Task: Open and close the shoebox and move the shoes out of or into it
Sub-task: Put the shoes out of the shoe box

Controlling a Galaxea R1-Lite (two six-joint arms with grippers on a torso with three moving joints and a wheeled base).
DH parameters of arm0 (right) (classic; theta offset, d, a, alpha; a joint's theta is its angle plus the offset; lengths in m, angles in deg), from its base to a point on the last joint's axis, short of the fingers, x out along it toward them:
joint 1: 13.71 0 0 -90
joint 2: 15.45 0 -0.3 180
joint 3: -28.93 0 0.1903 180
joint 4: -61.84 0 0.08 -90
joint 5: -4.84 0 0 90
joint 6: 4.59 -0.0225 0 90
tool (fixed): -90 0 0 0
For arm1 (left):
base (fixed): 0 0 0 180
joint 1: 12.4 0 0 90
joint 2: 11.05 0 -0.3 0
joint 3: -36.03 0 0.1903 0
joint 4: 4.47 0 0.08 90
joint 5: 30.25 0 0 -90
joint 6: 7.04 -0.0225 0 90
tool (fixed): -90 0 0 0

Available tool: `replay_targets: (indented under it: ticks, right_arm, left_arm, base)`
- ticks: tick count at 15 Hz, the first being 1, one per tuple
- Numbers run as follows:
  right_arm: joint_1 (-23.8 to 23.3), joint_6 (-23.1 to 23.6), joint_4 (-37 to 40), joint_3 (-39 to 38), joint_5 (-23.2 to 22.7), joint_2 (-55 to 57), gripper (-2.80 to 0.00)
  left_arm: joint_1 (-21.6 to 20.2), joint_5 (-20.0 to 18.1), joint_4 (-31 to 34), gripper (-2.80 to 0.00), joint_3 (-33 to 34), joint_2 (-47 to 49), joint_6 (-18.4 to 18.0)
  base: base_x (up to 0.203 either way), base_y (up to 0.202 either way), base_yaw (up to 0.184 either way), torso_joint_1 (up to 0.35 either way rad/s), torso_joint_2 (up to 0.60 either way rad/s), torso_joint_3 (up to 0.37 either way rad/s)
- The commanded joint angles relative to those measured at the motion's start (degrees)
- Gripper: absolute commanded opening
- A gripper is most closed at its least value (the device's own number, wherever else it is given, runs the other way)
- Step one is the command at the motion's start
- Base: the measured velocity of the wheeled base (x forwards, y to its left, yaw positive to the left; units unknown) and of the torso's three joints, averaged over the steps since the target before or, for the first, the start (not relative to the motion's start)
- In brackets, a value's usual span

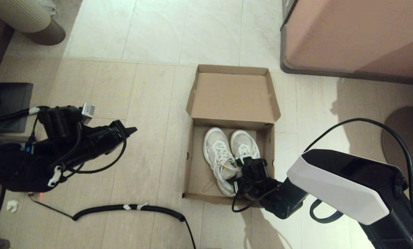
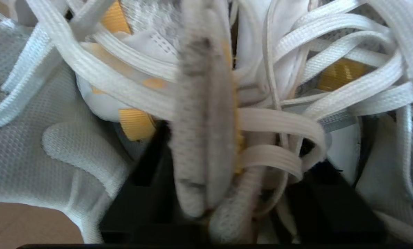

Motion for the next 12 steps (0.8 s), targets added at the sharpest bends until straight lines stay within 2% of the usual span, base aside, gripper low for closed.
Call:
replay_targets:
  ticks: [1,6,9,12]
  right_arm:
    - [0.0,-0.2,-0.2,0.5,-0.2,-0.1,-2.8]
    - [0.8,-5.1,2.4,-2.3,-2.8,-6.9,-2.8]
    - [0.9,-9.1,4.9,-5.1,-8.2,-13.6,-2.8]
    - [0.8,-10.5,7.8,-7.1,-12.5,-21.2,-2.8]
  left_arm:
    - [-0.4,-0.1,-0.3,-2.8,0.0,0.3,0.3]
    - [-0.8,-0.1,-0.6,-2.8,-0.1,-0.1,1.7]
    - [-2.0,-0.1,-0.6,-2.8,1.2,-1.4,2.2]
    - [-2.6,-0.1,-0.6,-2.8,1.2,-3.6,4.7]
  base:
    - [0.0,0.0,0.0,0.0,0.0,0.0]
    - [0.0,0.0,0.0,0.0,0.0,0.0]
    - [0.0,0.0,0.0,0.0,0.0,0.0]
    - [0.0,0.0,0.0,0.0,0.0,0.0]
